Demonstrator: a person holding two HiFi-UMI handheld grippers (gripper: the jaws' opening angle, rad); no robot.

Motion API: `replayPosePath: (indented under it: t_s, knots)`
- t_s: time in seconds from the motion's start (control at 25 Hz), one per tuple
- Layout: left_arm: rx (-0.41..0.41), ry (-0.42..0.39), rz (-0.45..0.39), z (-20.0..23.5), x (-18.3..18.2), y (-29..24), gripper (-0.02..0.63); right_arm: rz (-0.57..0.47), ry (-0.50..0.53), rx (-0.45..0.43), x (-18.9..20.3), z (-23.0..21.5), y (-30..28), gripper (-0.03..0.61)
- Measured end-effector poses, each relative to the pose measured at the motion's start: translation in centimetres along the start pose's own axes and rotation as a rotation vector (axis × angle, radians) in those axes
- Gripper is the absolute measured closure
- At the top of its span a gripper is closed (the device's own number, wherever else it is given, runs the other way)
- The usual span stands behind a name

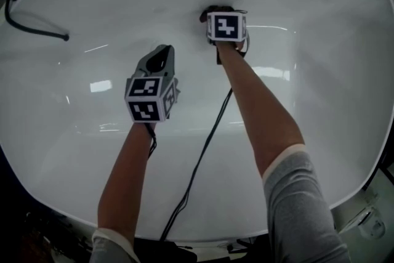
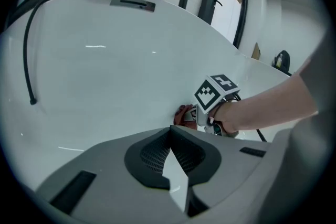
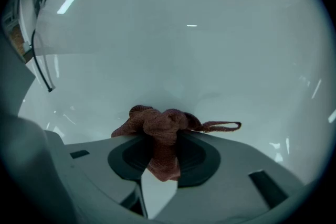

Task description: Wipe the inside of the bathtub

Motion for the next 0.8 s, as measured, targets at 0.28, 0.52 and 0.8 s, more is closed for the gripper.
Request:
replayPosePath:
  t_s: [0.28,0.52,0.8]
  knots:
    - [-0.02,-0.02,-0.015,0.4,-2.5,2.1,0.606,-0.051,0.055,-0.085,-3.2,5.1,2.3,0.459]
    - [-0.008,-0.025,-0.03,-0.7,-4.7,3.1,0.606,-0.089,0.04,0.016,-5.0,-0.9,5.4,0.459]
    - [-0.007,-0.032,-0.048,-1.9,-6.6,3.8,0.606,-0.075,0.042,-0.041,-6.9,1.6,7.6,0.459]
Point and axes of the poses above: the fingertips, and each gripper's own axes: y backward along the fingers, z to its left, x out of its underside, the point moved 3 cm from there along y, backward along the fingers, and after that the axes turned 4 degrees about -x, right-handed, at the moved point
